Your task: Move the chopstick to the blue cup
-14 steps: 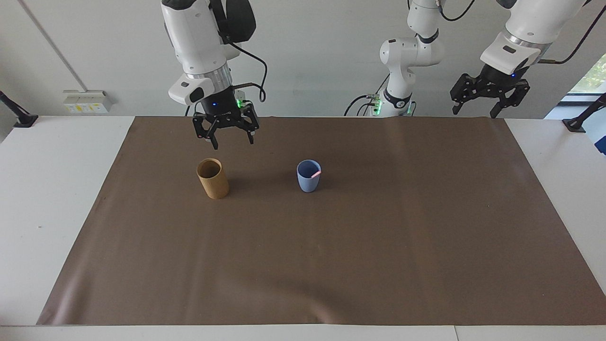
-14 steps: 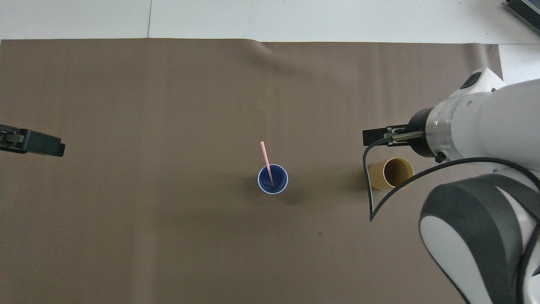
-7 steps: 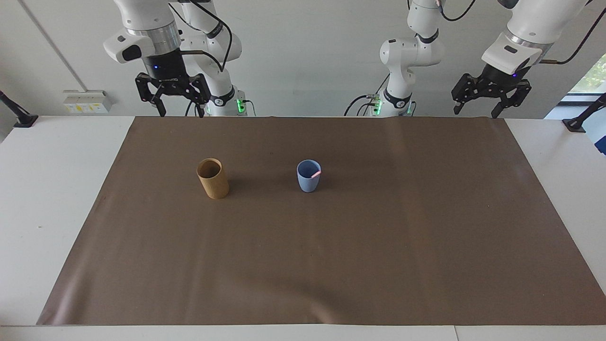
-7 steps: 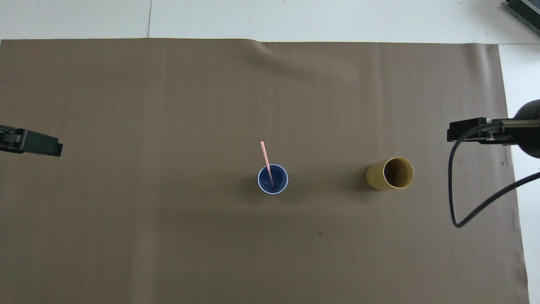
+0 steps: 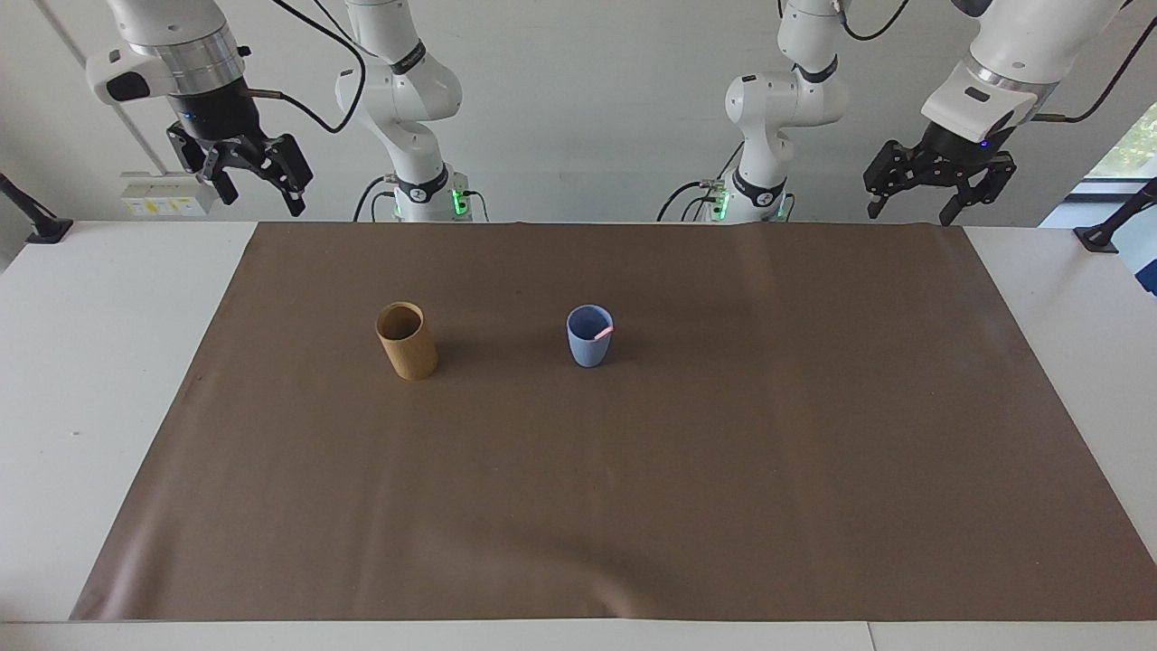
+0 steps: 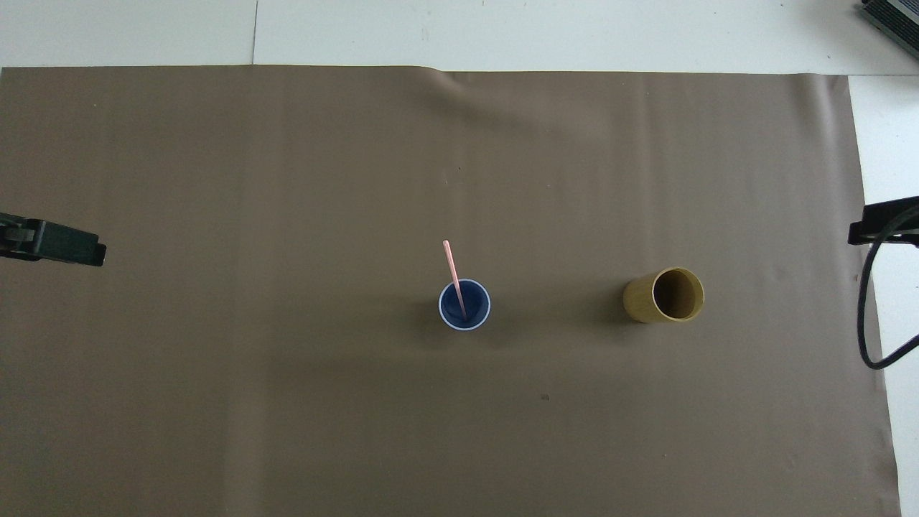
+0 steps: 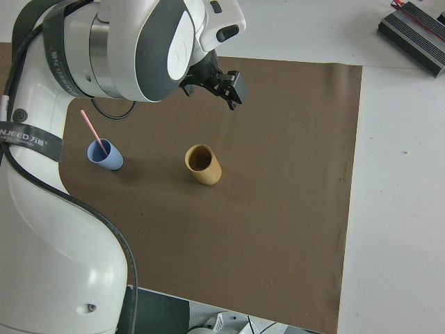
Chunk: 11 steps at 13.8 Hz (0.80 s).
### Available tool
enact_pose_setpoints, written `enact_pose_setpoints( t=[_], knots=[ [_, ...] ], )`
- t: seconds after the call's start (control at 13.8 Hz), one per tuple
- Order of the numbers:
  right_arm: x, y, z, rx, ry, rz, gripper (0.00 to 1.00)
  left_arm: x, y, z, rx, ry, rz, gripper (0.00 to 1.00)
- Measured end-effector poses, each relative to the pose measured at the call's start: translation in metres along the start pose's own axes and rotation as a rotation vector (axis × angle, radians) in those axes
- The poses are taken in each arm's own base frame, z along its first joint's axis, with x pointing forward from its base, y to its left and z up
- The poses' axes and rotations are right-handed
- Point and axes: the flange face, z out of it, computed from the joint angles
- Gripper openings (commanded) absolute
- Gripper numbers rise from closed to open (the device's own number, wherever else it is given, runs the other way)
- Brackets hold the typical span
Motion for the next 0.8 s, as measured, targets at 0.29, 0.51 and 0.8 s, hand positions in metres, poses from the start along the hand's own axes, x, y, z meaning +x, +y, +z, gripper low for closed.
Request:
enact_pose_setpoints(
  t=[0.29,0.51,0.8],
  knots=[
    [-0.0012,-0.002,0.0078,-0.003,-0.021,-0.056,1.0,0.0,0.0,0.0,0.0,0.0,0.0,1.0],
    [-0.0025,-0.0063,0.0096,-0.004,-0.028,-0.065,1.0,0.0,0.0,0.0,0.0,0.0,0.0,1.0],
    [-0.0032,-0.0084,0.0097,-0.004,-0.031,-0.069,1.0,-0.0001,0.0,0.0001,0.0,-0.001,0.0,1.0]
  ],
)
